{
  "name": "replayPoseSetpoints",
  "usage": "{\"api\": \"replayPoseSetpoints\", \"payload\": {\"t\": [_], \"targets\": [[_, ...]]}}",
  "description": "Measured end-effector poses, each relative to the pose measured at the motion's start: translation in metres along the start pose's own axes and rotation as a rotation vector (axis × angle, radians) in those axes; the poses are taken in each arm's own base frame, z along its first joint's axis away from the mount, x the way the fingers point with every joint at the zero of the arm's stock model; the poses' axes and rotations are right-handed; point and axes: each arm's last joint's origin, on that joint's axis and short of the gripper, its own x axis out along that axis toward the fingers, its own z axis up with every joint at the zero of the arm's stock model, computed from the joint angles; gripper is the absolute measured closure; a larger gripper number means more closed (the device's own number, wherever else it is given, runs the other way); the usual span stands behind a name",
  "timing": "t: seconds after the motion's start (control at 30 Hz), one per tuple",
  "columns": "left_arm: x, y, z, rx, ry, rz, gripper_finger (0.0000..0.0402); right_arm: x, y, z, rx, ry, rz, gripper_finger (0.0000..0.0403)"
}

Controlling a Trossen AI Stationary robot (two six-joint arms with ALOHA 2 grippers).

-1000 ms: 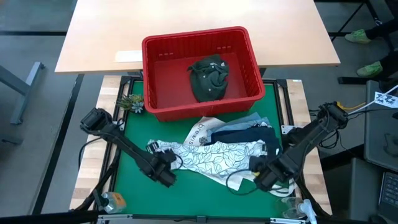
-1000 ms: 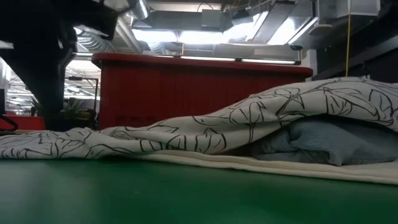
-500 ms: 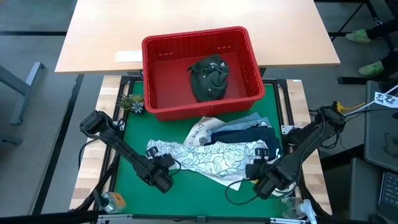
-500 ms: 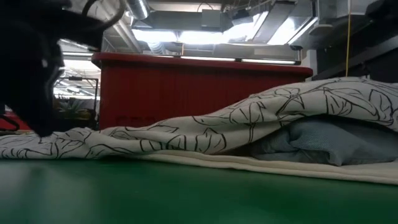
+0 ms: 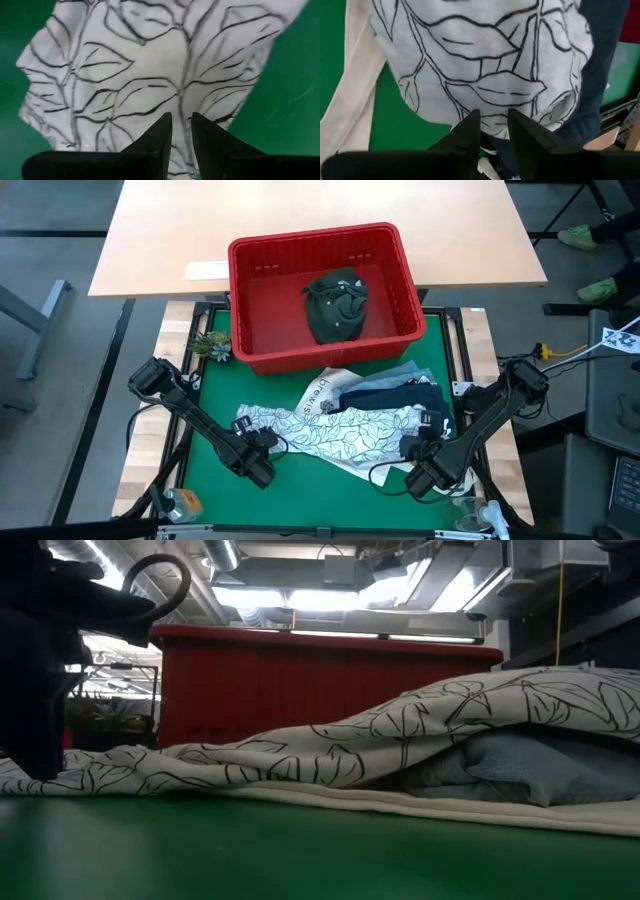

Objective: Fold laundry
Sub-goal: Fold the patterned white shirt

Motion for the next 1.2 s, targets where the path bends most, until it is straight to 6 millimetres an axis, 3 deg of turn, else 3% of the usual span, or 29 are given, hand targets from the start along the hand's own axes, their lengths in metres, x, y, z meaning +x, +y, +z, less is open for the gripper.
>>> {"api": "replayPoseSetpoints", "payload": {"t": [0.5,0.67,0.93,1.2], "targets": [[-0.004,0.005,-0.012,0.043,0.044,0.071,0.0333,0.0,-0.001,-0.003,0.009,0.068,0.019,0.0304],[-0.009,0.002,-0.009,0.018,0.057,0.038,0.0333,-0.018,-0.002,0.002,0.022,0.026,0.055,0.0304],[-0.014,-0.008,-0.003,-0.013,0.021,-0.054,0.0333,-0.045,0.004,0.018,0.075,-0.2,0.152,0.0304],[-0.015,-0.018,0.005,-0.055,-0.141,-0.114,0.0333,-0.015,0.022,0.025,0.031,-0.273,0.225,0.0304]]}}
